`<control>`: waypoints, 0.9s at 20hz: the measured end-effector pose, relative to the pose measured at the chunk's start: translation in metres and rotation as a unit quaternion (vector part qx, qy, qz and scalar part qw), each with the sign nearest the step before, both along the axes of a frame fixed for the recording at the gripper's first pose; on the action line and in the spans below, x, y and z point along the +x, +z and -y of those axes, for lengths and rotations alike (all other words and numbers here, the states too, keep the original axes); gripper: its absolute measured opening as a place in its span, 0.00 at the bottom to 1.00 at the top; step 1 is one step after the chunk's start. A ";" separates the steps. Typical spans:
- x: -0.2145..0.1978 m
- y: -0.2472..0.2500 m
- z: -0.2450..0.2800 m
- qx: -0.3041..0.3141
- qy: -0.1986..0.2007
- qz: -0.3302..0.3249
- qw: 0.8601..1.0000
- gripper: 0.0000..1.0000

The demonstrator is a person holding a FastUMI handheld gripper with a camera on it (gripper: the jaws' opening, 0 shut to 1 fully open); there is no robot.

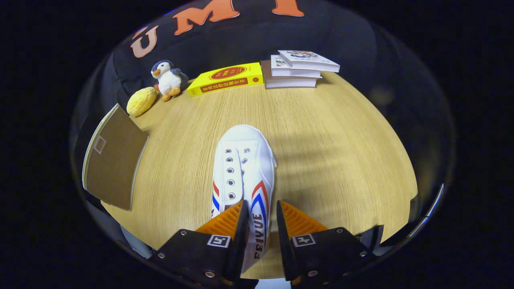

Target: Open the storage box then place both shoes into the box .Put the left shoe in first, then the right shoe, with the right side of both shoes facing outward in a uniform manner.

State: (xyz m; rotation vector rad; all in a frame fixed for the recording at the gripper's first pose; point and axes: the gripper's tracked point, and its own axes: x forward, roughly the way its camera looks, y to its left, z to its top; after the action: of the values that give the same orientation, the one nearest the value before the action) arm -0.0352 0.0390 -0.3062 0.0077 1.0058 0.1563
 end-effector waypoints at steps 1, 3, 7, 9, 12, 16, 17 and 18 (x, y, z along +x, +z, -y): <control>0.001 0.000 -0.001 -0.004 -0.002 -0.002 1.000 0.33; 0.002 -0.001 -0.001 -0.012 0.006 -0.003 1.000 0.32; 0.004 0.002 0.008 -0.026 0.004 0.024 0.999 0.18; 0.005 0.007 0.005 -0.016 -0.012 0.035 0.999 0.00; 0.008 0.027 -0.002 -0.017 -0.015 0.065 0.998 0.00; 0.011 0.064 -0.027 0.016 -0.022 0.095 0.995 0.00; 0.011 0.074 -0.035 0.020 -0.019 0.103 0.994 0.00; 0.008 0.082 -0.044 0.023 -0.013 0.108 0.994 0.00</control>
State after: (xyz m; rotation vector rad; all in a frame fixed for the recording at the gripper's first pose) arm -0.0269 0.0834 -0.2243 0.0460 0.7848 0.1527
